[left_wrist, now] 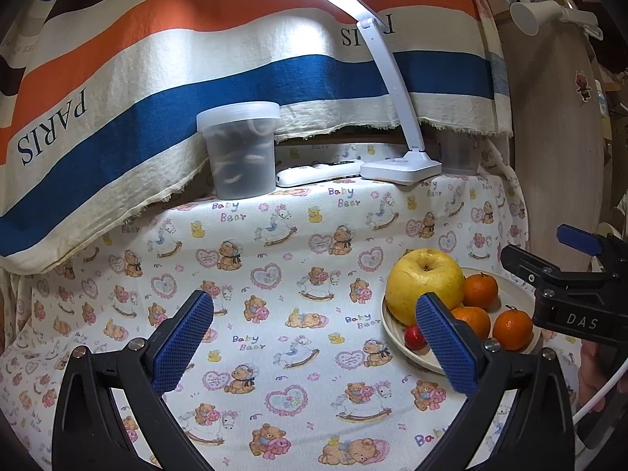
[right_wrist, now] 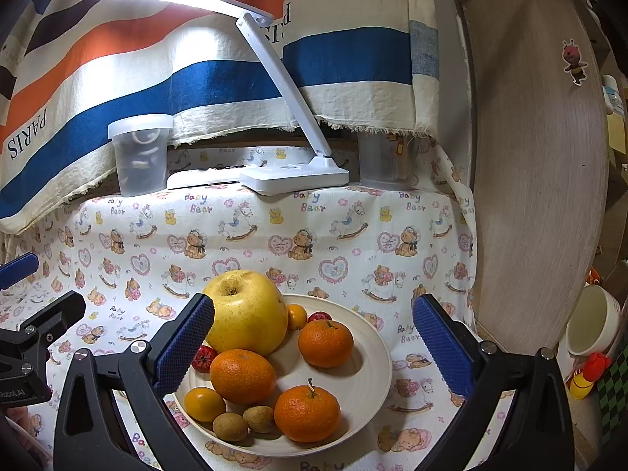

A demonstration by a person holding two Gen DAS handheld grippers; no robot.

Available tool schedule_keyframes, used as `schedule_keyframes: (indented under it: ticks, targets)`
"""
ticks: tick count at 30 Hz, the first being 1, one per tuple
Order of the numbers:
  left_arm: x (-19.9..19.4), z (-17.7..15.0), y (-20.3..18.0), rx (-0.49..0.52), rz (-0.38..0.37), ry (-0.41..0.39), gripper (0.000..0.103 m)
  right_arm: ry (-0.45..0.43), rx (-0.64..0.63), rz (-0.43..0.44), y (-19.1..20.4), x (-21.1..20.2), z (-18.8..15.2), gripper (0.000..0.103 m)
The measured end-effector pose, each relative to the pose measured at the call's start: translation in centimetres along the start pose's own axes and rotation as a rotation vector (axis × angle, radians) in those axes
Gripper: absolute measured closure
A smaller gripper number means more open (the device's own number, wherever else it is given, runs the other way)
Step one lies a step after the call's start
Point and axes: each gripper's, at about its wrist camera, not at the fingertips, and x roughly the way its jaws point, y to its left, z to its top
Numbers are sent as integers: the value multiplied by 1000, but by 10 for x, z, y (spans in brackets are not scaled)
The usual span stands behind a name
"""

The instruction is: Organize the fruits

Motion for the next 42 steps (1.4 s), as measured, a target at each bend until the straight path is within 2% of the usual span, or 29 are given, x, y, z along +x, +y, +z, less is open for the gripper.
schedule_keyframes:
  ticks: [42]
  targets:
    - [1, 0, 3, 15, 3, -2, 1, 1, -2, 1, 0, 1, 0, 1]
